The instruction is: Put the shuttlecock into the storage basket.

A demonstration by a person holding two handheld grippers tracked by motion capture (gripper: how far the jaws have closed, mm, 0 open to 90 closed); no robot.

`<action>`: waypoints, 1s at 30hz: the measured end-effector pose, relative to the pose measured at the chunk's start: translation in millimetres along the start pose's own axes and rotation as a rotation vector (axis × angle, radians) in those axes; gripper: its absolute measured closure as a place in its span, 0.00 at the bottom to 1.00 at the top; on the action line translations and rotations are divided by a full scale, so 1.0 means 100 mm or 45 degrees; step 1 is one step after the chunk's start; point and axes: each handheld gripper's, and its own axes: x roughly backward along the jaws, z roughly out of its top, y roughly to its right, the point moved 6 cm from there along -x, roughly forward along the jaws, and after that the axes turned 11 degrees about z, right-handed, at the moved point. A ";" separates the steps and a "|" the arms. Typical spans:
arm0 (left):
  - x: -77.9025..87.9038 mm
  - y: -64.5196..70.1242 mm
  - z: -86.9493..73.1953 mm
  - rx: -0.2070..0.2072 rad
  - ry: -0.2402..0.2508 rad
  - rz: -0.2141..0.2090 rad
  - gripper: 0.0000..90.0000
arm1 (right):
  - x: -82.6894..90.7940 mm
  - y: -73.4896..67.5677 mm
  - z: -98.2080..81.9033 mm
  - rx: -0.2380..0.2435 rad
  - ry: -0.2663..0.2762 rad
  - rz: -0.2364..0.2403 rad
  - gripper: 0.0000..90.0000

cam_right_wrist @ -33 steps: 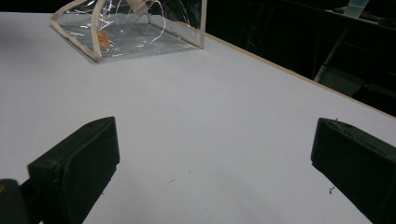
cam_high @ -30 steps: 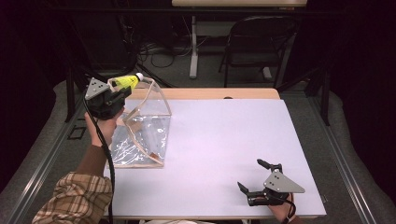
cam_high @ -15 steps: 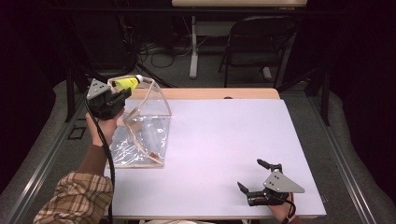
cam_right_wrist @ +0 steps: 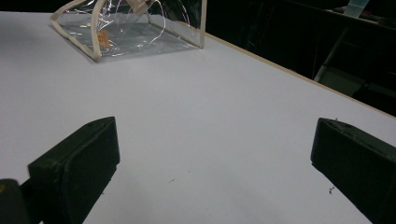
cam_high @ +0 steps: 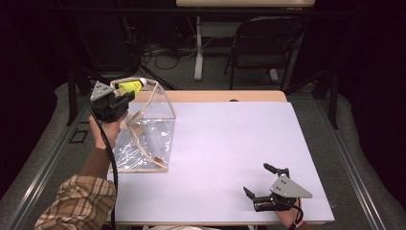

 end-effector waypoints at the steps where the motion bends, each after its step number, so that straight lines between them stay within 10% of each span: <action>1: -0.01 0.00 0.00 0.002 -0.001 0.000 1.00 | 0.00 0.00 0.00 -0.001 -0.002 0.000 0.01; 30: -0.19 -0.05 -0.09 -0.006 -0.076 -0.004 1.00 | 0.00 0.00 -0.01 -0.003 -0.006 0.002 0.01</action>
